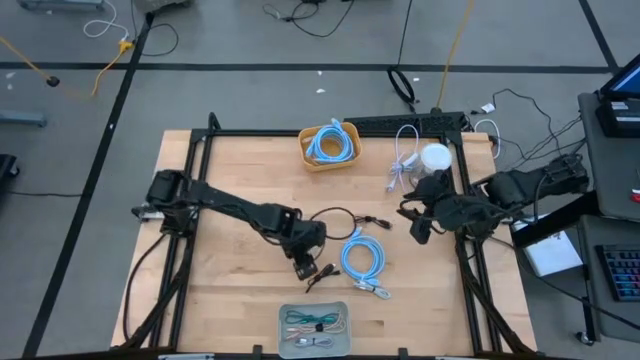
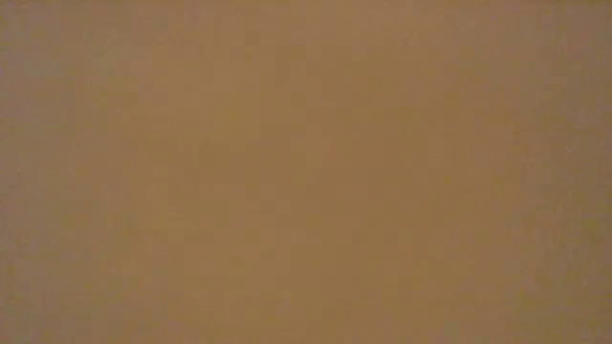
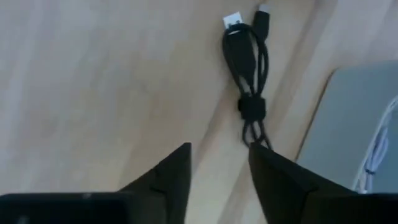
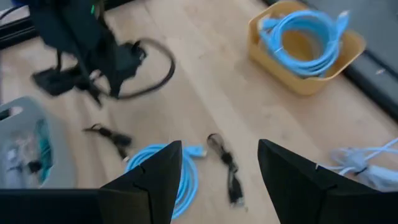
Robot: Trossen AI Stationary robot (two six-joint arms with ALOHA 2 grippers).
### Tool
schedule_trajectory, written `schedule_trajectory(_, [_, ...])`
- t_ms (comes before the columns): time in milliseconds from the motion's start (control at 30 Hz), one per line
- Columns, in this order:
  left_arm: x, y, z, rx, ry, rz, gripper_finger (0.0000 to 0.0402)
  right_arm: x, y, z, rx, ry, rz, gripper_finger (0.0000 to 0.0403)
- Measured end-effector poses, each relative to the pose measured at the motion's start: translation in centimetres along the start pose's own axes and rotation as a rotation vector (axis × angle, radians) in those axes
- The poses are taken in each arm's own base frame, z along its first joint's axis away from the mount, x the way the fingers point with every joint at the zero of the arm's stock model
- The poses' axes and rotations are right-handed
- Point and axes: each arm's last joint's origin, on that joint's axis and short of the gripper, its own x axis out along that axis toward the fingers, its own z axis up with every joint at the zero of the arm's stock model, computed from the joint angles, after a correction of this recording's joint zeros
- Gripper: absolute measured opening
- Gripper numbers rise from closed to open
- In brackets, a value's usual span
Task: Pick & Place USB Port
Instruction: Put the bottom black charger cable into the gray bin
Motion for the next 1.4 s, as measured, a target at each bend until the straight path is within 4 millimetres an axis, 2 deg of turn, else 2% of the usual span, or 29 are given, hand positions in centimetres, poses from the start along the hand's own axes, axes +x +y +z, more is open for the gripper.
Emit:
schedule_trajectory(167, [0.2, -1.8, 1.0, 0.021, -0.041, -0.075, 0.0235, 0.9, 0.8, 0.2, -0.03, -0.038, -0.051, 0.0203])
schedule_trajectory(300, [-0.2, -3.0, 1.3, 0.07, -0.116, -0.053, 0.0267, 1.7, 1.5, 0.8, -0.064, -0.099, -0.07, 0.0201])
schedule_trajectory(500, [0.8, -2.8, 1.1, 0.148, -0.13, 0.029, 0.0252, 3.2, 2.1, 1.7, -0.017, -0.211, -0.027, 0.0199])
schedule_trajectory(700, [3.8, -2.9, -0.2, 0.248, -0.066, 0.12, 0.022, 3.8, 2.3, 1.6, 0.013, -0.224, 0.009, 0.02])
schedule_trajectory(833, [5.0, -3.2, -1.0, 0.283, -0.04, 0.153, 0.0215, 4.2, 2.2, 1.3, 0.011, -0.215, 0.003, 0.0199])
schedule_trajectory(967, [5.2, -3.8, -1.1, 0.295, -0.063, 0.133, 0.0225, 4.2, 2.2, 1.3, 0.013, -0.219, 0.003, 0.0198])
schedule_trajectory(1233, [5.0, -3.6, -1.1, 0.251, -0.043, 0.119, 0.0234, 4.2, 2.2, 1.5, 0.025, -0.227, 0.003, 0.0198])
schedule_trajectory(1400, [4.6, -4.6, -0.8, 0.254, -0.073, 0.086, 0.0234, 4.2, 2.3, 1.6, 0.032, -0.242, 0.012, 0.0198])
